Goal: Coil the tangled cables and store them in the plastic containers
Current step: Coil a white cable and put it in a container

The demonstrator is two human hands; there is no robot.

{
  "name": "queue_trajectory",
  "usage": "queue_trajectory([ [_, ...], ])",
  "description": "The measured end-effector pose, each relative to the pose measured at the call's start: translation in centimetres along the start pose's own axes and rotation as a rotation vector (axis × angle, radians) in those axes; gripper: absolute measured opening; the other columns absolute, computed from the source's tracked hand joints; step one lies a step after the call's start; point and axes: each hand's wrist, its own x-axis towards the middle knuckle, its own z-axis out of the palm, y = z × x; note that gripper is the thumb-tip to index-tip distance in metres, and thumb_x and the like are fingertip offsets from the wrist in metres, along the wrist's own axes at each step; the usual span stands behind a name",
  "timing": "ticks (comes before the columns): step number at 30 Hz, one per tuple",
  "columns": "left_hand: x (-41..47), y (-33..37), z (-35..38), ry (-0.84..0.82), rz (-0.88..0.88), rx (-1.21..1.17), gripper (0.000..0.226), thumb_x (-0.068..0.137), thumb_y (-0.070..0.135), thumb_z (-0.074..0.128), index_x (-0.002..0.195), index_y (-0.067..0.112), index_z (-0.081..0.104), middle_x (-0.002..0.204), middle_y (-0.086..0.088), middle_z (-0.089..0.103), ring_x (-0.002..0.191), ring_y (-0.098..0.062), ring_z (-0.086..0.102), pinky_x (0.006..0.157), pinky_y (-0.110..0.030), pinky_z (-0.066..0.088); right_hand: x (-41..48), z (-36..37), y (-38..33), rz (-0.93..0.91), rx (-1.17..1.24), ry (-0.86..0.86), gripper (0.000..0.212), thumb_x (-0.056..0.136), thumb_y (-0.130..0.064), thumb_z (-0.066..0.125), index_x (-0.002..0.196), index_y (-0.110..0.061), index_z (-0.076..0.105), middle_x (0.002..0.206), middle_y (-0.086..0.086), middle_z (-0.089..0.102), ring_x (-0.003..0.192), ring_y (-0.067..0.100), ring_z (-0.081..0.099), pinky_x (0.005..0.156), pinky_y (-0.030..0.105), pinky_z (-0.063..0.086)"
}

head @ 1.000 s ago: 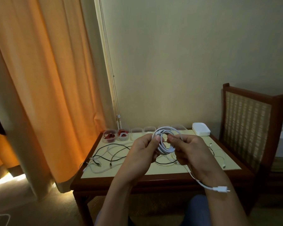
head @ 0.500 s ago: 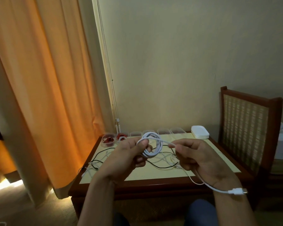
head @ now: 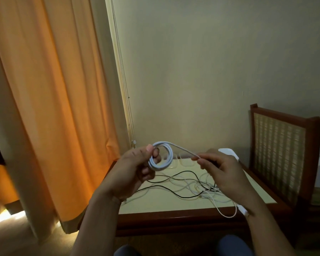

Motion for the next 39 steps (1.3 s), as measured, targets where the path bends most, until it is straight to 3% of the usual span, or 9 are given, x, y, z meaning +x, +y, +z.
queue_trajectory([
  [4, 0.9, 0.9, -0.8, 0.132, 0.055, 0.038, 0.026, 0.099, 0.035, 0.058, 0.086, 0.013, 0.063, 0.076, -0.003, 0.052, 0.055, -0.010, 0.030, 0.048, -0.021, 0.029, 0.9, 0.3, 0.3, 0.058, -0.020, -0.149, 0.014, 0.094, -0.021, 0.068, 0.089, -0.017, 0.080, 0.068, 0.003, 0.066, 0.057, 0.005, 0.048, 0.055, 0.017, 0.037],
  [8, 1.5, 1.0, -0.6, 0.275, 0.047, -0.038, 0.028, 0.104, 0.030, 0.049, 0.088, 0.010, 0.060, 0.063, 0.003, 0.051, 0.054, -0.011, 0.029, 0.047, -0.022, 0.029, 1.6, 0.1, 0.6, 0.123, -0.070, -0.204, 0.015, 0.094, -0.025, 0.068, 0.087, -0.017, 0.079, 0.072, 0.010, 0.065, 0.051, 0.003, 0.041, 0.050, 0.016, 0.033],
  [12, 1.9, 0.5, -0.8, 0.394, 0.054, -0.137, 0.029, 0.105, 0.028, 0.048, 0.085, 0.011, 0.061, 0.059, 0.002, 0.048, 0.053, -0.012, 0.030, 0.046, -0.022, 0.030, 1.8, -0.6, 1.6, 0.132, -0.259, -0.281, 0.011, 0.093, -0.032, 0.070, 0.090, -0.029, 0.080, 0.081, 0.004, 0.064, 0.071, 0.013, 0.056, 0.064, 0.021, 0.041],
  [15, 2.2, -0.2, -0.6, 0.378, 0.049, -0.092, 0.030, 0.106, 0.027, 0.049, 0.088, 0.008, 0.064, 0.066, -0.003, 0.048, 0.052, -0.010, 0.037, 0.047, -0.022, 0.035, 1.7, -0.4, 2.3, 0.121, -0.331, -0.158, 0.006, 0.090, -0.033, 0.073, 0.091, -0.032, 0.080, 0.084, -0.003, 0.062, 0.081, 0.007, 0.056, 0.072, 0.029, 0.044],
  [18, 2.1, -0.6, 0.1, 0.342, 0.043, -0.025, 0.032, 0.106, 0.028, 0.049, 0.091, 0.007, 0.068, 0.071, -0.007, 0.048, 0.055, -0.011, 0.042, 0.050, -0.024, 0.039, 1.6, 0.3, 2.0, 0.171, -0.088, 0.100, 0.003, 0.085, -0.020, 0.079, 0.087, -0.022, 0.081, 0.071, -0.004, 0.069, 0.062, 0.007, 0.062, 0.065, 0.028, 0.049],
  [20, 1.9, -1.0, 0.9, 0.320, 0.031, -0.013, 0.032, 0.106, 0.028, 0.050, 0.092, 0.007, 0.069, 0.074, -0.009, 0.046, 0.056, -0.012, 0.043, 0.052, -0.026, 0.039, 1.5, 0.8, 1.4, 0.230, 0.174, 0.210, 0.003, 0.087, -0.013, 0.076, 0.086, -0.013, 0.079, 0.065, 0.006, 0.072, 0.054, 0.020, 0.066, 0.062, 0.034, 0.054],
  [23, 1.5, -1.7, 2.7, 0.286, 0.022, -0.044, 0.031, 0.106, 0.027, 0.051, 0.089, 0.009, 0.070, 0.080, -0.012, 0.045, 0.056, -0.012, 0.042, 0.053, -0.027, 0.038, 1.2, 1.8, 0.8, 0.284, 0.433, 0.393, 0.010, 0.092, -0.011, 0.071, 0.088, -0.004, 0.076, 0.069, 0.014, 0.073, 0.064, 0.030, 0.072, 0.072, 0.040, 0.061],
  [26, 0.8, -2.5, 4.3, 0.287, -0.007, -0.050, 0.029, 0.105, 0.025, 0.051, 0.093, 0.005, 0.067, 0.077, -0.010, 0.048, 0.057, -0.013, 0.042, 0.054, -0.028, 0.039, 0.4, 2.7, 0.2, 0.336, 0.631, 0.542, 0.014, 0.092, -0.011, 0.071, 0.093, 0.002, 0.074, 0.074, 0.014, 0.074, 0.072, 0.030, 0.075, 0.071, 0.030, 0.061],
  [39, -0.2, -3.9, 6.7, 0.246, -0.090, 0.005, 0.030, 0.100, 0.027, 0.057, 0.093, -0.001, 0.067, 0.067, -0.010, 0.051, 0.057, -0.017, 0.047, 0.052, -0.027, 0.046, -1.5, 3.0, -1.1, 0.414, 0.926, 0.334, 0.021, 0.085, -0.017, 0.069, 0.092, 0.002, 0.074, 0.081, 0.013, 0.073, 0.073, 0.019, 0.071, 0.065, 0.023, 0.059],
])
